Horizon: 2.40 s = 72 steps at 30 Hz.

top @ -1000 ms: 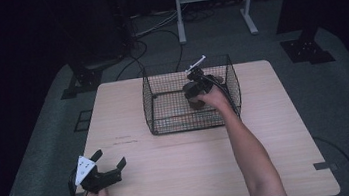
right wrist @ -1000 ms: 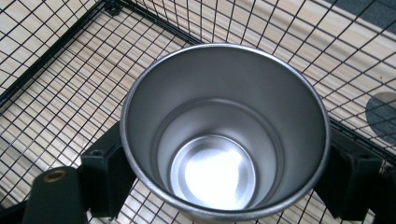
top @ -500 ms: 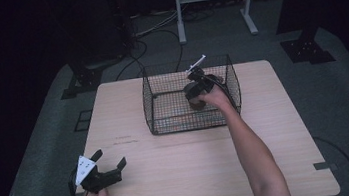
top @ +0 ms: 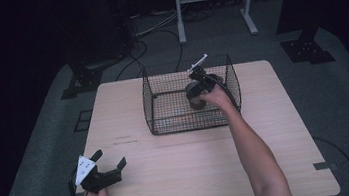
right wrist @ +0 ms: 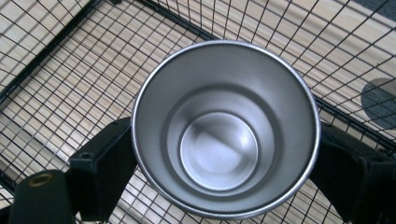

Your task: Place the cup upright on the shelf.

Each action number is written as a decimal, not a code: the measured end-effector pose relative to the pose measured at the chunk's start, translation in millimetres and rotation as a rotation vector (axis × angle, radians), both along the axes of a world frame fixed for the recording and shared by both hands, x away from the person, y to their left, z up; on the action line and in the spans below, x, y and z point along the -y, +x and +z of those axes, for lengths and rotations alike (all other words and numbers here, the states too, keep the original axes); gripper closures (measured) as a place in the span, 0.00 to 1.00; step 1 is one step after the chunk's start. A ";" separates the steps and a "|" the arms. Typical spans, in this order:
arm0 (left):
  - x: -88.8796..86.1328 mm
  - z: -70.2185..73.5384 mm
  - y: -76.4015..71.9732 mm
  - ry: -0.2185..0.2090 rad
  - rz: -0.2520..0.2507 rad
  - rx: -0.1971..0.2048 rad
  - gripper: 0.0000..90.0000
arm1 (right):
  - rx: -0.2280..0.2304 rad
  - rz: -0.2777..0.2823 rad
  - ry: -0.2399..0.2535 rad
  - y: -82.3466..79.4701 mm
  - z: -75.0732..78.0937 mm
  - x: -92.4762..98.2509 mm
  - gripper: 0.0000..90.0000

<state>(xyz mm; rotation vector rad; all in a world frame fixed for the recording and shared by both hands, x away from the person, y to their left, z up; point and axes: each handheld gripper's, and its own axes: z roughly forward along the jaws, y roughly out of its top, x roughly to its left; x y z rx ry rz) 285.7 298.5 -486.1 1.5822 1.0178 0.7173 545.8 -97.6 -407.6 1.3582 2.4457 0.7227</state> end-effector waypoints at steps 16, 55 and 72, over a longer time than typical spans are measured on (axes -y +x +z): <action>-0.1 0.0 0.0 0.000 0.000 0.001 0.00 | -0.001 0.000 0.000 0.2 0.5 1.4 0.11; 0.2 0.1 1.0 0.007 -0.001 -0.002 0.00 | 0.092 -0.006 0.104 -20.8 41.7 18.7 0.06; 0.9 0.0 1.1 0.010 -0.004 -0.002 0.00 | 0.105 0.034 0.098 -39.0 50.4 29.9 0.07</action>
